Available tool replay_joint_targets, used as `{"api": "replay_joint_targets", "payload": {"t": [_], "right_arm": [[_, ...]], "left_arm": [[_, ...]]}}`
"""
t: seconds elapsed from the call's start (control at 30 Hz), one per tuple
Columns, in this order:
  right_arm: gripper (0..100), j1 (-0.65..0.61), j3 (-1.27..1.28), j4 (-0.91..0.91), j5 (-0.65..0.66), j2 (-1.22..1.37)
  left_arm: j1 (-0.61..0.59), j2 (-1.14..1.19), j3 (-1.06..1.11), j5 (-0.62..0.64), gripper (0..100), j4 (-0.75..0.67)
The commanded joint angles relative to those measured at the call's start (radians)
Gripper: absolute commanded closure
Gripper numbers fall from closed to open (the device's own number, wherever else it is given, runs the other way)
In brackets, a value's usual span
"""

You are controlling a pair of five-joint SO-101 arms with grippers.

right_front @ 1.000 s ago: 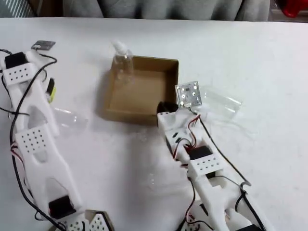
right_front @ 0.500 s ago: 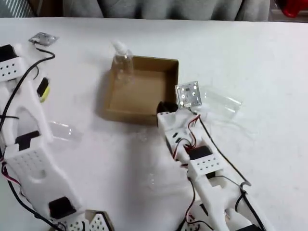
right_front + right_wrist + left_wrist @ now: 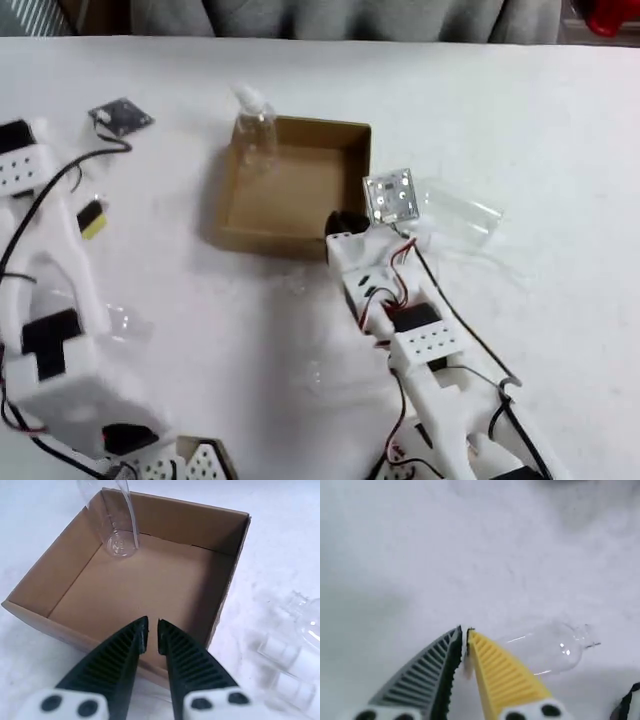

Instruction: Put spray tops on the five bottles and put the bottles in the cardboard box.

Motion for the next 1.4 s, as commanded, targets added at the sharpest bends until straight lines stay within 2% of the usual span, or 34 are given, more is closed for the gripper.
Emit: {"api": "replay_joint_targets", "payload": {"t": [0.0, 0.17, 0.33, 0.53, 0.8, 0.93, 1.03, 1.1, 1.17, 1.33, 1.37], "right_arm": [[98.3, -0.018, -0.04, -0.001, 0.002, -0.001], [98.3, -0.025, -0.04, 0.001, 0.002, -0.001], [98.3, -0.027, -0.04, -0.001, 0.002, -0.001], [98.3, -0.027, -0.04, -0.001, 0.002, -0.001], [98.3, -0.027, -0.04, 0.002, 0.002, -0.001], [98.3, -0.027, -0.038, 0.004, 0.002, -0.001], [98.3, -0.027, -0.038, 0.005, 0.002, -0.001], [98.3, -0.027, -0.038, 0.005, 0.002, -0.001], [98.3, -0.027, -0.037, 0.005, 0.002, -0.001], [98.3, -0.027, -0.029, 0.002, 0.002, -0.001], [98.3, -0.027, -0.029, 0.002, 0.002, -0.001]], "left_arm": [[0.004, -0.188, 0.241, 0.023, 98, -0.146], [-0.099, -0.26, 0.381, 0.169, 98, -0.239], [-0.22, -0.309, 0.433, 0.161, 98, -0.236], [-0.288, -0.49, 0.571, -0.044, 98, -0.236], [-0.278, -0.862, 0.882, -0.344, 97, -0.242], [-0.254, -1.04, 1.011, -0.565, 89, -0.244], [-0.222, -1.136, 1.069, -0.68, 81, -0.244], [-0.183, -1.155, 1.083, -0.701, 79, -0.244], [-0.137, -1.145, 1.086, -0.704, 81, -0.244], [-0.065, -1.04, 1.083, -0.727, 99, -0.198], [-0.064, -1.012, 1.083, -0.729, 97, -0.196]]}}
